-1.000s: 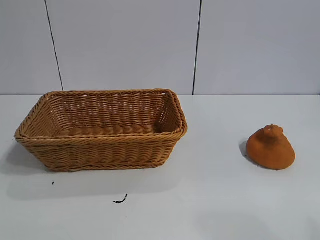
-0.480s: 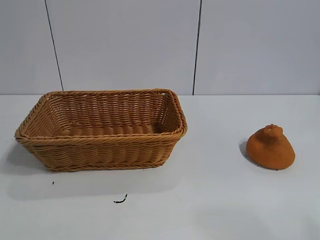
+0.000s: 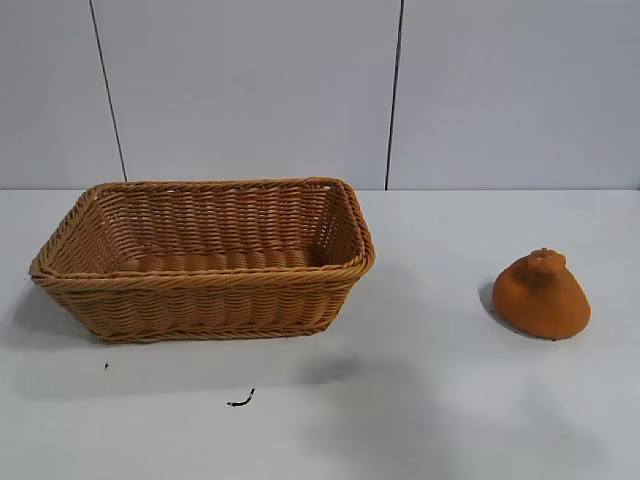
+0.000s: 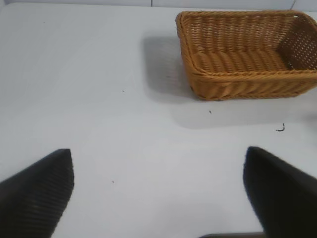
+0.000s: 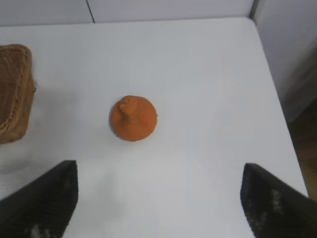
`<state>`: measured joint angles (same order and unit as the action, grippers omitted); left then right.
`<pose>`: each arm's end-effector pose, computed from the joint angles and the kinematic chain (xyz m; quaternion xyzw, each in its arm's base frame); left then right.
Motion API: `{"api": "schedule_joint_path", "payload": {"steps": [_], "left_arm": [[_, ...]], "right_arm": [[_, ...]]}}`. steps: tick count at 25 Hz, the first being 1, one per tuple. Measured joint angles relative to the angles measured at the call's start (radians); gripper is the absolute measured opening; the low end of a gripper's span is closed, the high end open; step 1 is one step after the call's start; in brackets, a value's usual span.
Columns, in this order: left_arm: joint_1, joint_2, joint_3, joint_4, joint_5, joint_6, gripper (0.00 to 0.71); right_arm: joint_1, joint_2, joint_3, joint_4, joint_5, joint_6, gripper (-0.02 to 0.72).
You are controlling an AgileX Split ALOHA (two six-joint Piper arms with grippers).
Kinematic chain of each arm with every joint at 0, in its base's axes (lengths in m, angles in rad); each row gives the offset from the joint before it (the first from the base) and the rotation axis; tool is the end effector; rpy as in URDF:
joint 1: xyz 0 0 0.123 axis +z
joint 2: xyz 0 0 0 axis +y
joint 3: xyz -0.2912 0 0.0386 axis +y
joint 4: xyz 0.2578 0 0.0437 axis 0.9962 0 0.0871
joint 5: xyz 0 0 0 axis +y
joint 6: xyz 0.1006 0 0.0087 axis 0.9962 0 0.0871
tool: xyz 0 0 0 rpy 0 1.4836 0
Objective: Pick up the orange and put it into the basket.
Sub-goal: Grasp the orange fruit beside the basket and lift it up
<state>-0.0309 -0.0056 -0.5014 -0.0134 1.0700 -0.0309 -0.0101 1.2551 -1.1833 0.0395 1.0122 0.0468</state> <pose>0.0024 -0.0013 0.2770 0.0003 0.8538 -0.0228 0.5201 0.2613 0.0007 0.3521 0.0326 0.9584 0.0242 0.2826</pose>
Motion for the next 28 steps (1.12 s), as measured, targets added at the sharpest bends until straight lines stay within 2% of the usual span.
{"api": "schedule_joint_path", "payload": {"steps": [7,13,22,25,28], "left_arm": [[0.000,0.000,0.000,0.000,0.000,0.000,0.666],[0.000,0.000,0.000,0.000,0.000,0.000,0.666],[0.000,0.000,0.000,0.000,0.000,0.000,0.666],[0.000,0.000,0.000,0.000,0.000,0.000,0.666],[0.000,0.000,0.000,0.000,0.000,0.000,0.666]], "right_arm": [[0.000,0.348,-0.187,0.029,0.026,-0.016,0.610],[0.000,0.547,-0.201,0.076,0.043,-0.027,0.610],[0.077,0.723,-0.203,0.084,-0.091,-0.039,0.610],[0.098,0.773,-0.204,0.066,-0.125,-0.002,0.610],[0.102,0.822,-0.204,0.009,-0.137,0.066,0.610]]}}
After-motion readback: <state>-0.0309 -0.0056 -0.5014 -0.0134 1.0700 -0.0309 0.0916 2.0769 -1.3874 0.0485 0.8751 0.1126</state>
